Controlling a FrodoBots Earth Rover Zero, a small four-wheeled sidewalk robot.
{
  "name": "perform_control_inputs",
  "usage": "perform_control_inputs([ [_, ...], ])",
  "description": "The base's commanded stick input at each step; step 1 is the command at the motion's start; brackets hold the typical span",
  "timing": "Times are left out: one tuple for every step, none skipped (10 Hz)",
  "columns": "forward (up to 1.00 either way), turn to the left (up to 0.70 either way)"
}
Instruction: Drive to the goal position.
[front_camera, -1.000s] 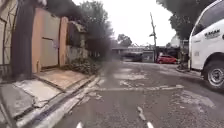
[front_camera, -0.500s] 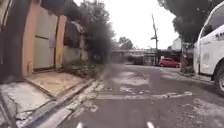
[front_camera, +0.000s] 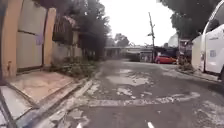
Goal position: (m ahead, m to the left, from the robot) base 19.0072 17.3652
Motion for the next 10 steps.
perform_control_inputs([
  [0.7, -0.09],
  [0.7, -0.14],
  [0.7, -0.14],
  [0.7, -0.06],
  [0.7, 0.0],
  [0.7, 0.0],
  [0.45, 0.0],
  [0.11, 0.0],
  [0.05, 0.0],
  [0.04, 0.0],
])
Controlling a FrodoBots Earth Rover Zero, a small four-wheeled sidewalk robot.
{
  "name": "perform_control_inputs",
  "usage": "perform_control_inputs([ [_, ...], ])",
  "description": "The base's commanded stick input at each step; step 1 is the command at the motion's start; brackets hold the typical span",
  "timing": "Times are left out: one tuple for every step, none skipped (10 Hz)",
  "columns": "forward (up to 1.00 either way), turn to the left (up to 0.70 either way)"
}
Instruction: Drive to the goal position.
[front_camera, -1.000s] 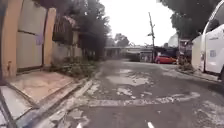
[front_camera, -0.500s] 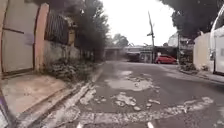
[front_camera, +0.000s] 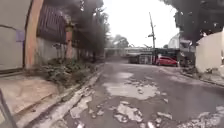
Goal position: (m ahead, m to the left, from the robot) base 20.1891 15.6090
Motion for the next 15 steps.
perform_control_inputs([
  [0.04, 0.0],
  [0.05, 0.0],
  [0.04, 0.0],
  [0.04, 0.0],
  [0.04, 0.0],
  [0.05, 0.0],
  [0.05, 0.0],
  [0.04, 0.0],
  [0.04, 0.0],
  [0.05, 0.0],
  [0.05, 0.0],
  [0.04, 0.0],
  [0.04, 0.0],
  [0.05, 0.0],
  [0.05, 0.0],
])
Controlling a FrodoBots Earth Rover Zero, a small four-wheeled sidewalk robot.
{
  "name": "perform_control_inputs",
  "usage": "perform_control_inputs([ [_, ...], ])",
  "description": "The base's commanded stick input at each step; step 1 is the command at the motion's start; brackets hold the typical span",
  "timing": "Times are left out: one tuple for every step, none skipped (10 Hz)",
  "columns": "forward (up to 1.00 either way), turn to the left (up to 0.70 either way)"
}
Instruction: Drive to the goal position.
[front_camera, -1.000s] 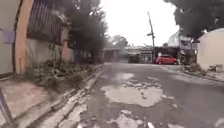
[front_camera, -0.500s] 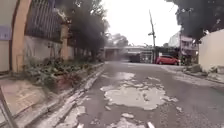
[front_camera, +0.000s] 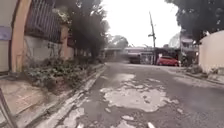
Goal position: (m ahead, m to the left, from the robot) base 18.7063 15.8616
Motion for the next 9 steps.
perform_control_inputs([
  [0.05, 0.0],
  [0.05, 0.0],
  [0.05, 0.0],
  [0.05, 0.0],
  [0.05, 0.0],
  [0.05, 0.0],
  [0.05, 0.0],
  [0.05, 0.0],
  [0.06, 0.0],
])
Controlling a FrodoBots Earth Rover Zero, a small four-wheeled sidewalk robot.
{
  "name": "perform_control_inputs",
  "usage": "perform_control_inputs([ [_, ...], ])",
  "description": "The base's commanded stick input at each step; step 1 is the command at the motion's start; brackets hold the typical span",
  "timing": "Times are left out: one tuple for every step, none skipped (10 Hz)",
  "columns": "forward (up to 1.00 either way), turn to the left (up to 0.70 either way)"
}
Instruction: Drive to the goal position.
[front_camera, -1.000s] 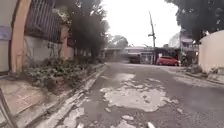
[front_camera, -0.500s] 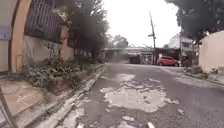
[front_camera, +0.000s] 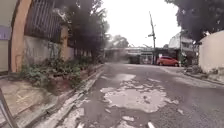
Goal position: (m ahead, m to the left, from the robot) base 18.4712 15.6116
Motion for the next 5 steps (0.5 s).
perform_control_inputs([
  [0.05, 0.0],
  [0.05, 0.0],
  [0.05, 0.0],
  [0.06, 0.0],
  [0.05, 0.0],
])
